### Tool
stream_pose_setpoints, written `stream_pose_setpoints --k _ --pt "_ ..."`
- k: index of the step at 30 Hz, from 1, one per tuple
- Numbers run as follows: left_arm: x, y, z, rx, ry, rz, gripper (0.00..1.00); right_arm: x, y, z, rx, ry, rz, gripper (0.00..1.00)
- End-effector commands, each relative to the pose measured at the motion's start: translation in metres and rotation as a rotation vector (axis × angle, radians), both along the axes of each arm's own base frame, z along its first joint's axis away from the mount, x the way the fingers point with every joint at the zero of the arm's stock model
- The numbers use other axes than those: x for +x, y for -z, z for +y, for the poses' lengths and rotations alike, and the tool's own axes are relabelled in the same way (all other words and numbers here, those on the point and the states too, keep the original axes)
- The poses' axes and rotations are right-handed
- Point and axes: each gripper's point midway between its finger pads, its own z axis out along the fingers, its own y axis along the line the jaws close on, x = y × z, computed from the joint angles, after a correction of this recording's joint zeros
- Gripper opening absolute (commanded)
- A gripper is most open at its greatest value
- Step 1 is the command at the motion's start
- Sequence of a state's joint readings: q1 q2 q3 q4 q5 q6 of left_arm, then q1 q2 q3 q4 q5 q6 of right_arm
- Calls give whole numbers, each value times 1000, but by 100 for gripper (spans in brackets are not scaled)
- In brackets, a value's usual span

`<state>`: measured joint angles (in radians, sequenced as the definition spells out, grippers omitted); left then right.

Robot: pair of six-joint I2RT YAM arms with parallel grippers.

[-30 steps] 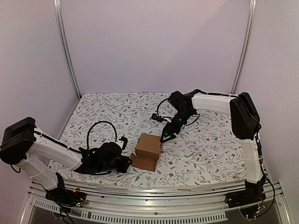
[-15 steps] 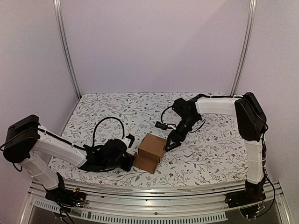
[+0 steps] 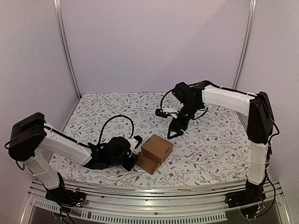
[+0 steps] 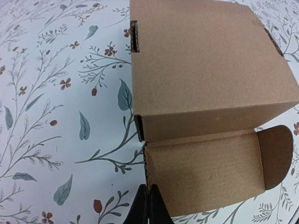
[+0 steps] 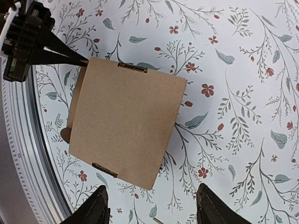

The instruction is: Fold the paper box

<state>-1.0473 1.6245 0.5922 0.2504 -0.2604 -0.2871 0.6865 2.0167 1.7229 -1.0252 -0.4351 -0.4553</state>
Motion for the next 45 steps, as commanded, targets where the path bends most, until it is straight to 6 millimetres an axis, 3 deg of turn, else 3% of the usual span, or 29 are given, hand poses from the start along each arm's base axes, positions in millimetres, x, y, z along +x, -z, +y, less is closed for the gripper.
stream_pose_setpoints --k 1,14,34,45 --pt "3 10 1 60 49 7 0 20 19 4 -53 65 -7 62" --pt "7 6 -10 94 59 47 0 5 52 9 -82 64 91 64" --pt "8 10 -14 176 52 133 0 -12 68 12 -91 33 164 57" --pt "15 -3 -15 168 25 150 0 -17 70 12 -89 12 175 55"
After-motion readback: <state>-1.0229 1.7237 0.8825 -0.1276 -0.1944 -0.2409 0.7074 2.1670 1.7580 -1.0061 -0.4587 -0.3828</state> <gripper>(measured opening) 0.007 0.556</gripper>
